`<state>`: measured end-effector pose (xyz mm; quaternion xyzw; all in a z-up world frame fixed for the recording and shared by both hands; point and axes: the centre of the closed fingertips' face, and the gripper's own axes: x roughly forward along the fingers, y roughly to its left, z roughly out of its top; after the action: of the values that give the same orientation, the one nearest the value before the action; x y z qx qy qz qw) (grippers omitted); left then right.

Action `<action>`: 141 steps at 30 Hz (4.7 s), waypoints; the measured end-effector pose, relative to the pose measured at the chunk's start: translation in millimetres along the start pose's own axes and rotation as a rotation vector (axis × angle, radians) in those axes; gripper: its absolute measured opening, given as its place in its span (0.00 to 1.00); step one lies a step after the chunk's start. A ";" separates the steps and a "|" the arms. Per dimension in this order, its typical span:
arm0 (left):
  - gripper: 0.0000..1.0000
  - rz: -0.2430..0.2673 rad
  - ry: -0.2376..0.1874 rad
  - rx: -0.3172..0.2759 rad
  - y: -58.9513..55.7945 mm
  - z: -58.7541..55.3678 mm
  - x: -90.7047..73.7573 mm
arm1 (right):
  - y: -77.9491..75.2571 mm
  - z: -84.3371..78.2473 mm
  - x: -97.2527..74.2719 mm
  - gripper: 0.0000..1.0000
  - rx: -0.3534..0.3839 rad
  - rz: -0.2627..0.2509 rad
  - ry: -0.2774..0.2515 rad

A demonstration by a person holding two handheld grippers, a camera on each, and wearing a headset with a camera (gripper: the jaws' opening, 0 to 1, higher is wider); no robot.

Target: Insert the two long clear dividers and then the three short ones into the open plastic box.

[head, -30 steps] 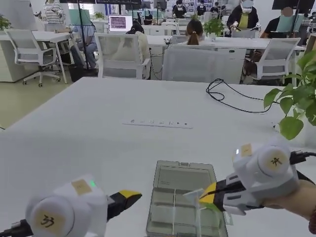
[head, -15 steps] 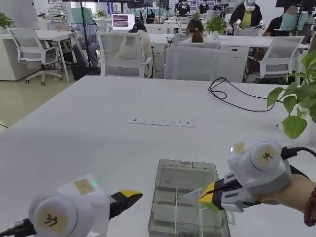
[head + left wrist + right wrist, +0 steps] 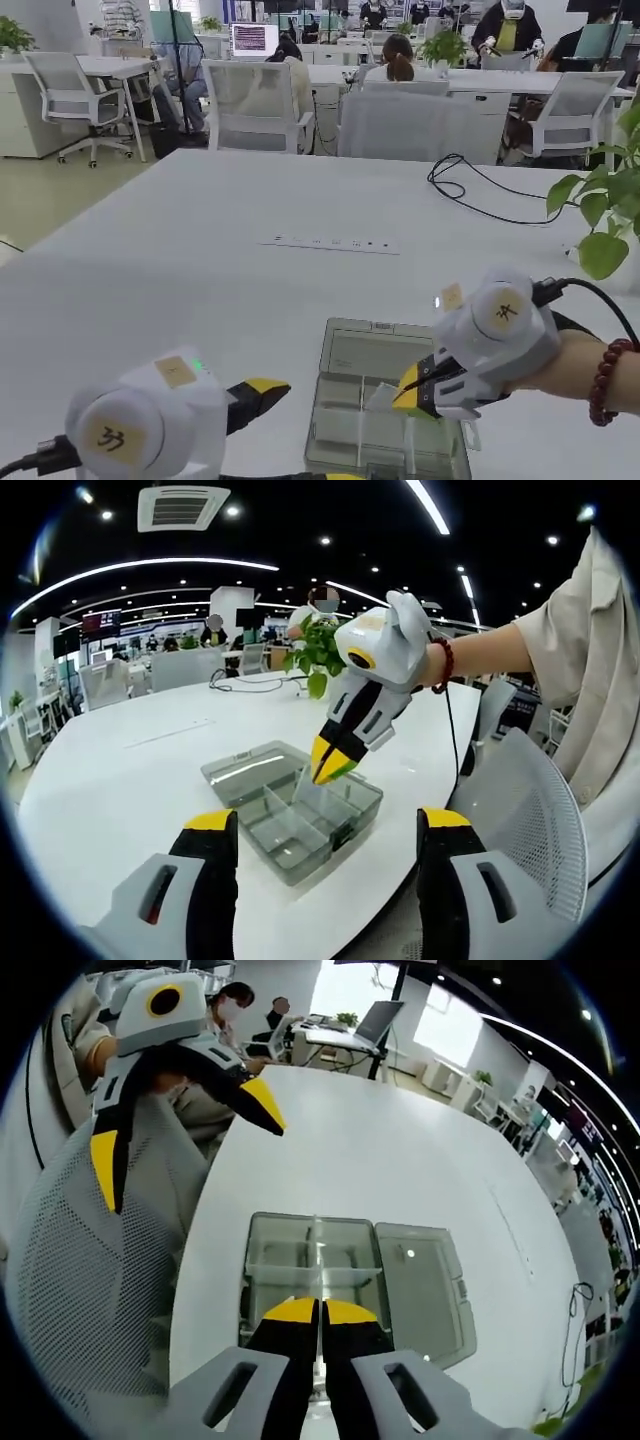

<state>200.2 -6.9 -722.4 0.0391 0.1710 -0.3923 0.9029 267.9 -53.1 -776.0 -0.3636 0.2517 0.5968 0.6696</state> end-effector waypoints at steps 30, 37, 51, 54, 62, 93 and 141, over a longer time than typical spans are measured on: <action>0.74 0.007 -0.001 0.003 2.2 -1.1 0.1 | 1.6 -10.1 26.7 0.02 0.015 0.102 0.107; 0.74 0.004 0.005 0.007 1.6 -2.3 0.4 | 2.9 -17.6 34.6 0.02 0.026 0.119 0.156; 0.74 0.005 0.010 0.005 1.7 -3.4 1.4 | 6.9 -28.0 46.1 0.02 0.013 0.176 0.284; 0.74 0.005 0.002 0.002 1.7 -2.0 0.8 | 8.6 -30.5 48.7 0.02 -0.015 0.181 0.329; 0.74 0.010 -0.009 0.002 2.1 0.0 -0.3 | 8.1 -32.7 49.1 0.02 0.008 0.170 0.354; 0.77 0.039 -0.013 -0.022 7.3 5.2 -1.1 | 6.2 -3.1 21.4 0.33 0.141 0.066 0.138; 0.83 0.036 0.073 0.020 -0.2 0.0 17.3 | 13.4 -173.3 -86.4 0.51 0.391 -0.062 0.172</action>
<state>211.1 -19.1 -728.2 0.0653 0.1990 -0.3761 0.9026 257.7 -242.4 -817.4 -0.2839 0.4077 0.4825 0.7214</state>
